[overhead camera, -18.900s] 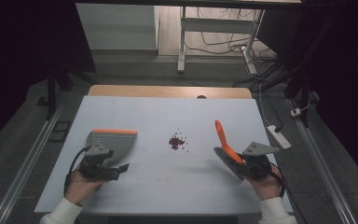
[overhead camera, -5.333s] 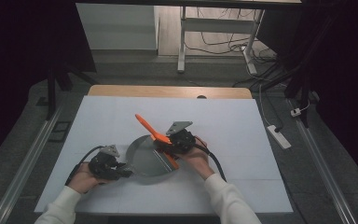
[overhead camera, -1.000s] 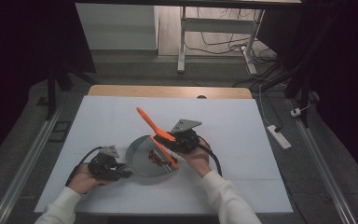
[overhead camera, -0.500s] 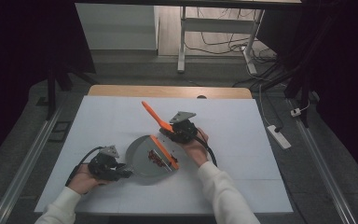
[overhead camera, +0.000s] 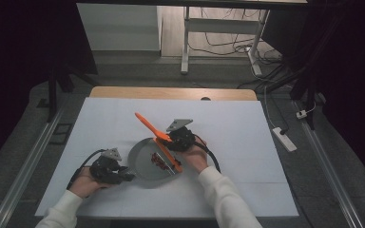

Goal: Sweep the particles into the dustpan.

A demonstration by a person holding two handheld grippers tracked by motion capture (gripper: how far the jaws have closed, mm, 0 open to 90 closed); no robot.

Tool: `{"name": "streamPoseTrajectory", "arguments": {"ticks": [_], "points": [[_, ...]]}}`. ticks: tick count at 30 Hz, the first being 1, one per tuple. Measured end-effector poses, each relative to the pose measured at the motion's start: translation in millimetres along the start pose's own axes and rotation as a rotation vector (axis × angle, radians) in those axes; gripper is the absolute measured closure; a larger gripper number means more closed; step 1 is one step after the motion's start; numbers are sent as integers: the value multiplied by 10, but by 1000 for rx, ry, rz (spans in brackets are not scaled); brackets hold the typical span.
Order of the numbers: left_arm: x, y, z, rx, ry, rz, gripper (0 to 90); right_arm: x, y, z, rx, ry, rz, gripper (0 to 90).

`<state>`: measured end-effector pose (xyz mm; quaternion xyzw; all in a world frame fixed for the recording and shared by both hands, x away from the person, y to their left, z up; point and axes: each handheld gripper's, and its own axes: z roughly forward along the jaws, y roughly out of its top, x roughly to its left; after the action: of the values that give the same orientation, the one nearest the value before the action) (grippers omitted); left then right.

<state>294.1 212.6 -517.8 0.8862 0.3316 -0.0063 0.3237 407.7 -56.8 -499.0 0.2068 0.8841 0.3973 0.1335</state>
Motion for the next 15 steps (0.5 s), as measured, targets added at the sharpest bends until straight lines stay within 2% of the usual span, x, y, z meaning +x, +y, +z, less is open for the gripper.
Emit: {"name": "streamPoseTrajectory", "arguments": {"ticks": [3,6,11,13,15], "points": [[-1,0,1,2,1,1,617,58,-17,-44,-13,21,5,695],[-2,0,3,2,3,1,617,118,-13,-105,-34,75,15,698],[-3,0,1,0,4,-1,617,276,9,-187,-33,137,-32,699],[-3,0,1,0,5,1,617,281,33,-271,-54,127,-44,699],[-2,-1,1,-1,3,0,617,251,55,-392,-84,94,-47,699]]}}
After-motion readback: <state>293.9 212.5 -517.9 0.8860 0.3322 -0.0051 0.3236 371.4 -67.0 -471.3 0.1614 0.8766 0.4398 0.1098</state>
